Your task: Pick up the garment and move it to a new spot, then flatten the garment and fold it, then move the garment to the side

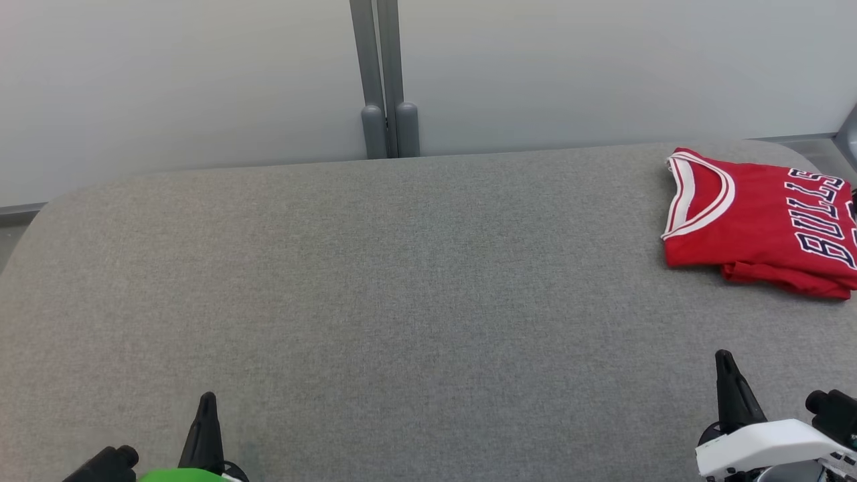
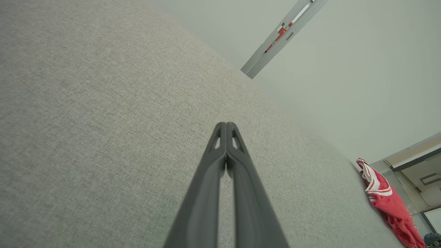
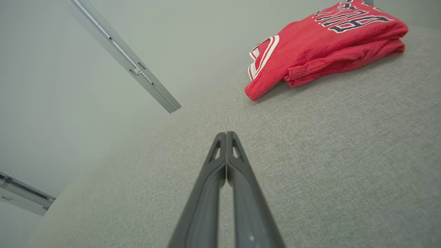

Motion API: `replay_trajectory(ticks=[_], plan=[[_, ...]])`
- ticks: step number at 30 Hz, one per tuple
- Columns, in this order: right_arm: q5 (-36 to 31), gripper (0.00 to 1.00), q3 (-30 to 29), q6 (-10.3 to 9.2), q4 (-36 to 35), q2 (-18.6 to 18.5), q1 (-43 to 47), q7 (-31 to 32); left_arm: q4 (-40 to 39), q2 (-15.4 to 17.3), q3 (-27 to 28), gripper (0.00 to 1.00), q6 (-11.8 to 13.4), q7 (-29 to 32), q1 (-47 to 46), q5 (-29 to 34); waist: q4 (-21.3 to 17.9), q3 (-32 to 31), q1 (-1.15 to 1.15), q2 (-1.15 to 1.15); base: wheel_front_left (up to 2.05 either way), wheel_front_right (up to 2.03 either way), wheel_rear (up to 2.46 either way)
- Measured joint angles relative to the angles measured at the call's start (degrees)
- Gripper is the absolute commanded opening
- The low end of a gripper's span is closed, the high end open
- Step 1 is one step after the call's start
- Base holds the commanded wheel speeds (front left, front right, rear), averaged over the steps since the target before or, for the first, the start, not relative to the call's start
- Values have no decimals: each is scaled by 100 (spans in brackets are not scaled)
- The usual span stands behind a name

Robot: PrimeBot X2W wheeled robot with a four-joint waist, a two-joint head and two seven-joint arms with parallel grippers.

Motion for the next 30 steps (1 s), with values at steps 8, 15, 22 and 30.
replay_trajectory(ticks=[8, 15, 22, 30], plan=[[722, 0, 2, 0, 42, -5, -135, 159, -26, 0, 71, 0, -5, 168, -108, -577, -1, 20, 0, 0, 0, 0, 0], [1314, 0, 3, 0, 74, -13, -237, 300, -43, 1, 120, 0, -8, 298, -219, -1096, -1, 37, 0, 0, 0, 0, 0], [1849, 0, 3, -1, 107, -16, -324, 416, -66, 1, 169, 0, -24, 421, -310, -1528, -2, 54, 0, 0, 0, 0, 0], [2431, 0, 3, -1, 141, -22, -428, 557, -85, 1, 227, 0, -31, 549, -422, -2015, -3, 73, 0, 0, 0, 0, 0]])
